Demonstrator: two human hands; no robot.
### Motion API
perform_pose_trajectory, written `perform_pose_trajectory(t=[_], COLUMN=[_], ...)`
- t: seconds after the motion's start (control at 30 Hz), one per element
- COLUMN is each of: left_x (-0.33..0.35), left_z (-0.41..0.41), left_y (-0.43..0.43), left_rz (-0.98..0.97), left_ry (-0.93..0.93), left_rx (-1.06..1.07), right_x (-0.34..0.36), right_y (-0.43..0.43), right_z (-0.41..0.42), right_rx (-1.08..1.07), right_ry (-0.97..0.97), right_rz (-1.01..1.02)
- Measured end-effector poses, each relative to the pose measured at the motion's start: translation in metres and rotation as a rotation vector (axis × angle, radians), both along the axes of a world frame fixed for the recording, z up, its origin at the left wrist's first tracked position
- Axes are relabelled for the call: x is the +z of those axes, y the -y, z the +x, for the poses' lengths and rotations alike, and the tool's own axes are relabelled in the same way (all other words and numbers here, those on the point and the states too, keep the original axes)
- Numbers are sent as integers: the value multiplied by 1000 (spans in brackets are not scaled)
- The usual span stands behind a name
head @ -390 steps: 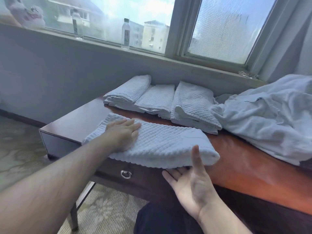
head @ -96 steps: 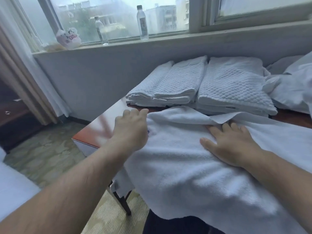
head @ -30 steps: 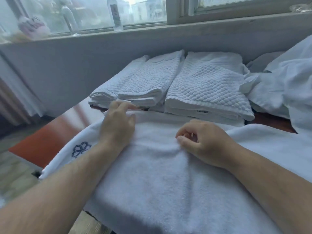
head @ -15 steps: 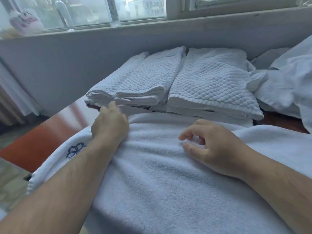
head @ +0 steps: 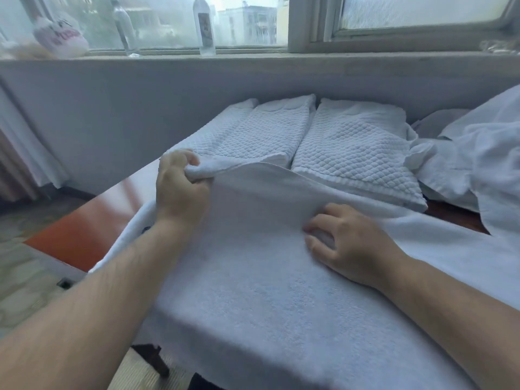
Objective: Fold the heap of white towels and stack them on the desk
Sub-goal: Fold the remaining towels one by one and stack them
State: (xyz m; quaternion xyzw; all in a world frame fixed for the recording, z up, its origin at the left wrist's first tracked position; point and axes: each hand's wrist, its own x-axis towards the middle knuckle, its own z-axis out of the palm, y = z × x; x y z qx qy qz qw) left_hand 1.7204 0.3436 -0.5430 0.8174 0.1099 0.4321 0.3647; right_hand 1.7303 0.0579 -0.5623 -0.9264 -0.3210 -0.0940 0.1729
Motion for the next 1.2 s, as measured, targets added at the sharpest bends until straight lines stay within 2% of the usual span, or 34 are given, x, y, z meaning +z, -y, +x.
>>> perform_pose_trajectory(t=[0.1, 0.17, 0.23, 0.3, 0.37, 0.47, 0.57, 0.67, 0.73, 0.77, 0.83, 0.9, 0.93, 1.1, 1.2], left_x=[11, 19, 24, 31, 38, 47, 54, 54, 51, 51, 54, 59, 61, 63, 64], left_z=[-6, -14, -11, -13, -12, -7, 0, 7, 13, 16, 19, 18, 17, 10, 2], left_y=[-21, -38, -44, -56, -69, -84, -93, -98, -100, -102, -103, -103, -103, -113, -121], left_rz=[193, 369, 535, 613, 618, 522, 478, 590, 653, 616, 401, 186, 158, 404, 627], left_ry=[-222, -379, -462, -518, -538, -540, -631, -714, -661, -613, -521, -492, -491, -567, -617], left_rx=[-18, -13, -49, -77, -113, -122, -124, -80, -27, -38, -133, -216, -225, -263, -241], right_x=[10, 16, 14, 8, -3, -6, -6, -1, 6, 11, 17, 12, 7, -12, -12], right_y=[-22, -53, -76, -97, -105, -104, -99, -100, -110, -118, -133, -141, -141, -138, -139], right_z=[-5, -16, -26, -37, -38, -28, -22, -23, -23, -23, -23, -21, -20, -14, -12], right_rx=[-174, -62, 111, 229, 244, 231, 255, 221, 168, 139, 113, 111, 110, 104, 91], right_ry=[108, 74, -99, -206, -178, -142, -153, -171, -147, -133, -111, -105, -98, -39, -37], right_rz=[-315, -276, -139, -157, -247, -243, -267, -249, -239, -237, -206, -168, -158, -140, -147])
